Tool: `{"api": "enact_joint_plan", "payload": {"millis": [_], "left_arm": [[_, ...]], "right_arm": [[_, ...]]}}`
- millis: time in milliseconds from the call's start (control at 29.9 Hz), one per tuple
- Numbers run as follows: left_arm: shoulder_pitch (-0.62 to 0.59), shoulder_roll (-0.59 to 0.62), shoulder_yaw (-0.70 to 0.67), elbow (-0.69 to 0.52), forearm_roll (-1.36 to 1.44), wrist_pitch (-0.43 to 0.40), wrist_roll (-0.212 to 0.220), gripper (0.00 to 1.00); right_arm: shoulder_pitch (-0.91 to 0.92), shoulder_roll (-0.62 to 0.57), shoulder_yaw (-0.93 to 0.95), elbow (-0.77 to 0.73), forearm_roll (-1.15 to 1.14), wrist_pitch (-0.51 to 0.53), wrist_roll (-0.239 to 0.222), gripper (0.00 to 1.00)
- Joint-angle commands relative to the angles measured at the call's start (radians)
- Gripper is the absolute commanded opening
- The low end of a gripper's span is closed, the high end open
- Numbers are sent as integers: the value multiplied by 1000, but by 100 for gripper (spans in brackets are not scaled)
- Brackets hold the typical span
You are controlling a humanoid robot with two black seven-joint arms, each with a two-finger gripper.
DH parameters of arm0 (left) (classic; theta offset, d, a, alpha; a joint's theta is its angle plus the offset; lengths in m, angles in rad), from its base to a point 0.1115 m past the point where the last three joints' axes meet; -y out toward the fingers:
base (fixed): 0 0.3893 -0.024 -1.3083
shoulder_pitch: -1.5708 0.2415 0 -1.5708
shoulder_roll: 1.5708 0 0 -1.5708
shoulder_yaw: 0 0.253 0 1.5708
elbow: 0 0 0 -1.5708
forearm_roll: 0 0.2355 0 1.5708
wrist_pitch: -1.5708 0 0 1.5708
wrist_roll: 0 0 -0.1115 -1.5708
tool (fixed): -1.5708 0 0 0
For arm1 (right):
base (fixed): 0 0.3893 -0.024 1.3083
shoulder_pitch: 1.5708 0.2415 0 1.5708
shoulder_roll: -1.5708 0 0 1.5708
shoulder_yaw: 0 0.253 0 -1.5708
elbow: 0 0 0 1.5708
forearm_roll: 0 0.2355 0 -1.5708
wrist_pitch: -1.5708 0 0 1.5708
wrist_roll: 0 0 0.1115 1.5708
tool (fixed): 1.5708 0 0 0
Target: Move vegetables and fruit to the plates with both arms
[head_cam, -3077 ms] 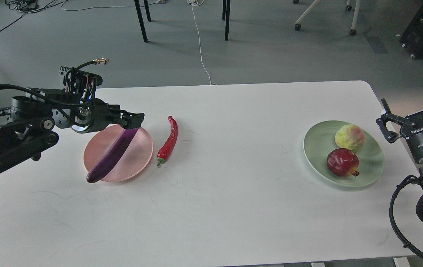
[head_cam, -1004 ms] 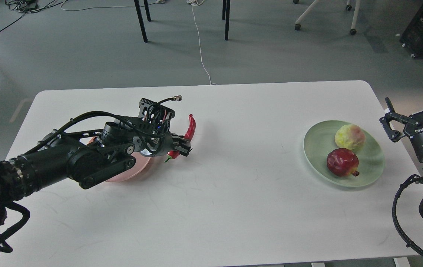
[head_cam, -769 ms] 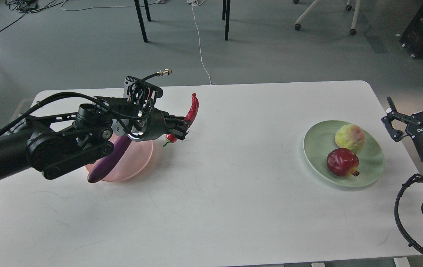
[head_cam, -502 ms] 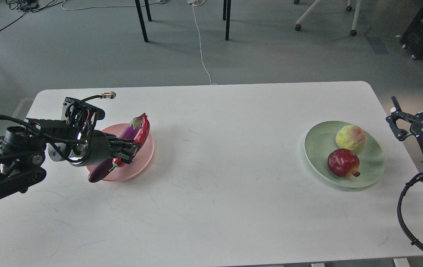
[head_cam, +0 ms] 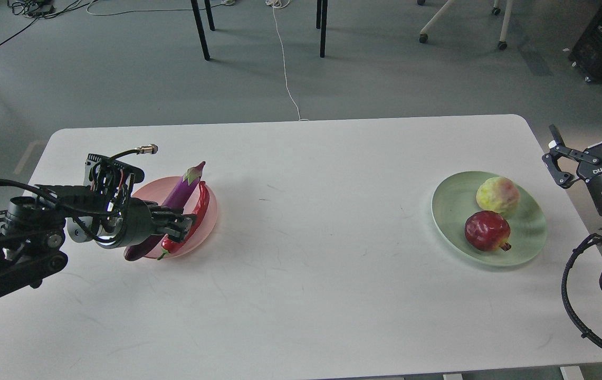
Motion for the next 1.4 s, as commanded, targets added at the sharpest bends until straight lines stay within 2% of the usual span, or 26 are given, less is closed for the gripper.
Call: {"api": "enact_joint_plan", "payload": {"millis": [0, 134, 335, 435, 636, 736, 870, 1004, 1037, 1070, 1104, 1271, 1371], "left_arm": [[-1, 0, 0, 2, -1, 2, -2, 74], [-3, 8, -43, 2, -17, 2, -11, 82], [0, -10, -243, 23, -170, 5, -15, 91], [0, -81, -321, 103, -378, 15, -15, 96], [-1, -233, -362, 319, -830, 127, -29, 98], [-14, -271, -413, 379, -1015, 135, -43, 98], [-12, -326, -562, 480, -1129, 141, -46, 98], [-3, -400, -703, 571, -1274, 132, -116, 98], [-3, -400, -703, 571, -1274, 132, -117, 98], [-3, -441, -720, 604, -1402, 132, -158, 98], [-5, -457, -724, 611, -1449, 132, -169, 98], [-5, -527, -755, 667, -1535, 126, -196, 98], [15, -547, -775, 732, -1560, 66, -196, 98]], "right_arm": [[0, 0, 0, 0, 0, 0, 0, 99], [2, -3, 2, -2, 0, 1, 0, 99], [74, -5, 2, -63, -5, -2, 0, 99], [133, 3, 2, -113, -15, -6, 0, 99], [173, 3, 6, -127, -15, -40, 5, 99], [175, 2, 2, -121, -15, -39, -14, 99], [193, 3, 2, -118, -15, -39, -17, 99], [239, 5, 3, -130, -14, -46, -25, 99], [239, 5, 3, -130, -14, -46, -25, 99], [277, 9, 6, -146, -9, -46, -43, 99], [296, 23, 12, -153, -5, -48, -54, 99], [385, 116, 23, -163, 0, -109, -110, 99], [405, 135, 26, -211, 1, -106, -146, 99]]}}
